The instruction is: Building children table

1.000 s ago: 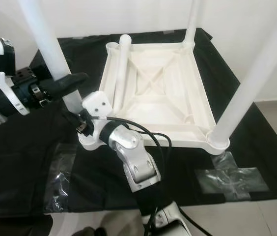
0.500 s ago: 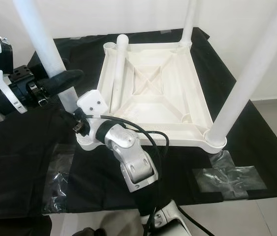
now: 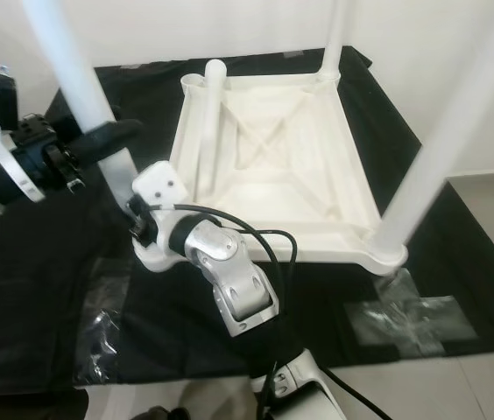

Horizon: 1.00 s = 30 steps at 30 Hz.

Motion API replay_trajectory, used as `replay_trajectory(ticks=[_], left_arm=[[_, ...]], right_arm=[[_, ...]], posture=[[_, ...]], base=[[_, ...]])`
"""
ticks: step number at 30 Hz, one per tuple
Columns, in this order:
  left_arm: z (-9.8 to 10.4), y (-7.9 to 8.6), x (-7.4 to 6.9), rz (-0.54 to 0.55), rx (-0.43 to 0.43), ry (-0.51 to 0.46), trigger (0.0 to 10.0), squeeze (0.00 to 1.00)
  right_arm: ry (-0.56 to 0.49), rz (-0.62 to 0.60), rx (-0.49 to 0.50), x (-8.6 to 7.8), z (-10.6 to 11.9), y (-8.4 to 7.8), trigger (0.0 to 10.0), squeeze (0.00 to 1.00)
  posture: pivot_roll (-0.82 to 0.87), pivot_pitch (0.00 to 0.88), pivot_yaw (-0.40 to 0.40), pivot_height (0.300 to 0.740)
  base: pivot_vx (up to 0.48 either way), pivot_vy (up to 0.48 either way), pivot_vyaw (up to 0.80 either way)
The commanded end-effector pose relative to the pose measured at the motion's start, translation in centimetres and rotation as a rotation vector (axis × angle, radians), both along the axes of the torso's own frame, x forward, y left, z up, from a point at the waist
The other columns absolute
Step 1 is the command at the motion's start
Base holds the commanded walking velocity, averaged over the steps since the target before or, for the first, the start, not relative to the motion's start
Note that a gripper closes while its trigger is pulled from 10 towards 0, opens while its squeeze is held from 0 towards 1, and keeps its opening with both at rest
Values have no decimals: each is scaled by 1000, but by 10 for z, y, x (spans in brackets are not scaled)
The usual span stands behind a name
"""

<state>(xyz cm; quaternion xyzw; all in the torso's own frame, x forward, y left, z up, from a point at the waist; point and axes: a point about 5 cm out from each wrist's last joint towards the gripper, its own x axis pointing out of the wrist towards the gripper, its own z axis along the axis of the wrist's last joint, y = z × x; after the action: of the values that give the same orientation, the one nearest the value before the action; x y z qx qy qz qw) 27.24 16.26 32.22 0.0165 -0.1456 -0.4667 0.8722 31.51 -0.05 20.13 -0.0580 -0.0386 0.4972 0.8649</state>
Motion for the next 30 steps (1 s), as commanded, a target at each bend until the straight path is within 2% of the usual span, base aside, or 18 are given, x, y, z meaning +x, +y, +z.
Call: replay_trajectory(ticks=[1,3,4,5,6,8,9,18,19,30], left_arm=[[-5,-7,-4,-67,31,24,0,0],[-5,-9,-5,-76,32,24,0,0],[-5,-9,-5,-76,32,24,0,0],[-5,-9,-5,-79,33,24,0,0],[-5,-10,-5,-83,33,24,0,0],[-5,-11,-6,-84,32,24,0,0],[-5,-11,-6,-85,31,24,0,0],[-6,-12,-8,-90,31,30,0,0],[-6,-12,-9,-91,30,30,0,0],[-7,-14,-9,-101,30,32,0,0]], right_arm=[[-43,96,48,5,13,-3,10000,1000],[-71,198,29,20,24,-20,10000,1000],[-71,198,29,20,24,-20,10000,1000],[-69,246,7,29,27,-30,10000,1000],[-65,263,-30,37,28,-37,10000,749],[-62,270,-53,42,28,-42,10000,749],[-56,293,-65,44,28,-45,10000,0],[-22,437,-76,48,43,-42,10000,0],[-18,508,-72,48,47,-39,0,0],[-29,585,-58,48,50,-32,0,0]], posture=[[31,154,57,740],[31,154,57,740],[31,154,57,740],[31,154,56,740],[37,159,55,740],[38,160,55,740],[42,163,55,740],[53,171,54,740],[54,171,54,740],[44,175,57,740]], base=[[0,0,0],[0,0,0],[0,0,0],[0,0,0],[0,0,0],[0,0,0],[0,0,0],[0,0,0],[0,0,0],[0,0,0]])
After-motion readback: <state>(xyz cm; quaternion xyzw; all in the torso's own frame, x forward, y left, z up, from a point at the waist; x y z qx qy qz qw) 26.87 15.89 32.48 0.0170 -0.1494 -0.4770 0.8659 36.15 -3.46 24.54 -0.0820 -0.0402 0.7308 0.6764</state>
